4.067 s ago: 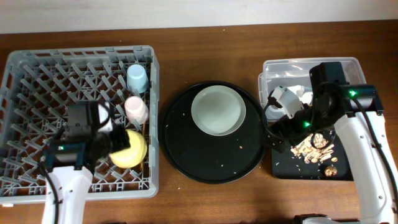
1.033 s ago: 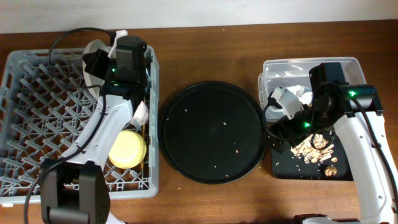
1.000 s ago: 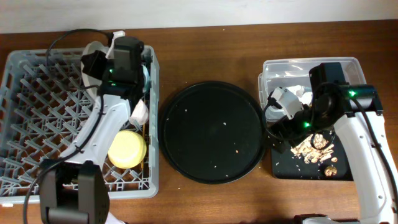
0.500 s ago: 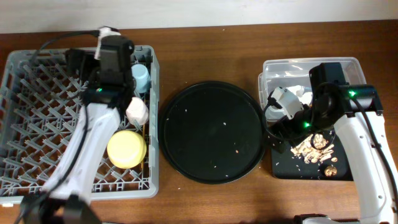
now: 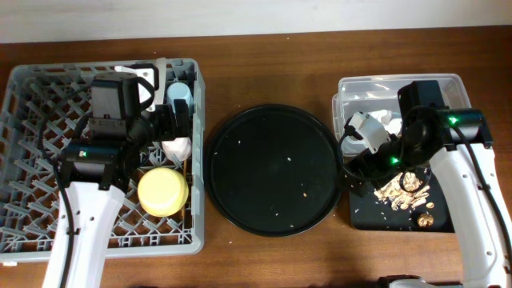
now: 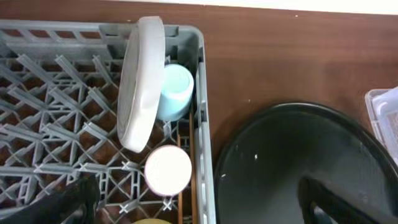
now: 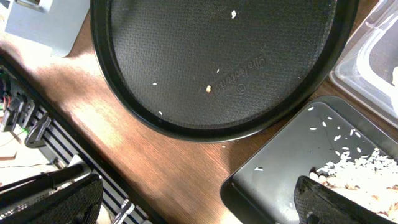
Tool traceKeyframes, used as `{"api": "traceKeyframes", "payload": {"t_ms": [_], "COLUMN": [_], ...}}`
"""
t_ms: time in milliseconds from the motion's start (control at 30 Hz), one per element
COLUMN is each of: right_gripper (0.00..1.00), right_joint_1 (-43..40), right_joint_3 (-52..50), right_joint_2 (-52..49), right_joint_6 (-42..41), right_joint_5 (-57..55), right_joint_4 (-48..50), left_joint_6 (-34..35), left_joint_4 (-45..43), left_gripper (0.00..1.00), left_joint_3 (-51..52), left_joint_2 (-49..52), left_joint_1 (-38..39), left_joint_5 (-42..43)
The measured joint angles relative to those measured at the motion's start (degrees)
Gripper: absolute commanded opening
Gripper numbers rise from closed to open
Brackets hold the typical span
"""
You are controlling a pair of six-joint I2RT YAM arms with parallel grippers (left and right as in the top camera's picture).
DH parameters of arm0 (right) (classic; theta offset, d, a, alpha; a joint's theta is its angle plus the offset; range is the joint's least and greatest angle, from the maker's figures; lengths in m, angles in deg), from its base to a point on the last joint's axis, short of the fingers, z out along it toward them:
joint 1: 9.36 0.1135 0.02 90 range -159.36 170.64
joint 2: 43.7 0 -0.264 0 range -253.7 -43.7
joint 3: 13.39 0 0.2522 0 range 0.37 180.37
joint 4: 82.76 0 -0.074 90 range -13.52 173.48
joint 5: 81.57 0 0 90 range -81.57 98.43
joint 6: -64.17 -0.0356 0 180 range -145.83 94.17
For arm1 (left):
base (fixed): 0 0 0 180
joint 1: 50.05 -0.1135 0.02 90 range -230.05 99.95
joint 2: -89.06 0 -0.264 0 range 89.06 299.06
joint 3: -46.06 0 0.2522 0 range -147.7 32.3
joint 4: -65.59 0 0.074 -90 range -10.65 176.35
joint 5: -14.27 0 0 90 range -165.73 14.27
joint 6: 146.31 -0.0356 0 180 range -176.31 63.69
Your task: Sort waste into correct bins and load items into the dishwasher rack
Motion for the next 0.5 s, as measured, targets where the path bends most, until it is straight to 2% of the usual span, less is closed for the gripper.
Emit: {"api": "traceKeyframes", "payload": {"t_ms": [133,200,267,333,400,500], "right_gripper": [0.99,0.99,0.99,0.99,0.99,0.99], "right_joint_1": [0.02,0.00,0.02,0.02,0.02,0.02], "right_joint_3": [-0.09,-0.26,-0.20,-0.04,-0.31,-10.36], "right_joint_2": [2.40,10.54,25.44,33.75,45.55,58.27], "right_joint_6": [0.00,0.02,0.11,0.42,1.09,-0.63], "right_joint_5": [-0.96,-5.05,-7.98,-9.22,-10.86,-10.93], "right_joint_4": [0.15,0.15,0.22,1.44,12.00,38.29], "left_joint_6": [0.00,0.00,0.00,0.00,0.00,0.00], "left_joint_4": [0.02,0.15,0.17,0.24,0.15,0.20], "left_gripper": [0.99,0.99,0.99,0.99,0.99,0.99], "left_joint_3": [0.00,0.00,-0.02,0.00,-0.02,-0.02], "left_joint_2": [0.00,0.00,0.00,0.02,0.04,0.04], "left_joint_1": [0.00,0.00,0.00,0.00,0.00,0.00], "left_joint_5": [0.02,0.07,0.20,0.22,0.20,0.24]}}
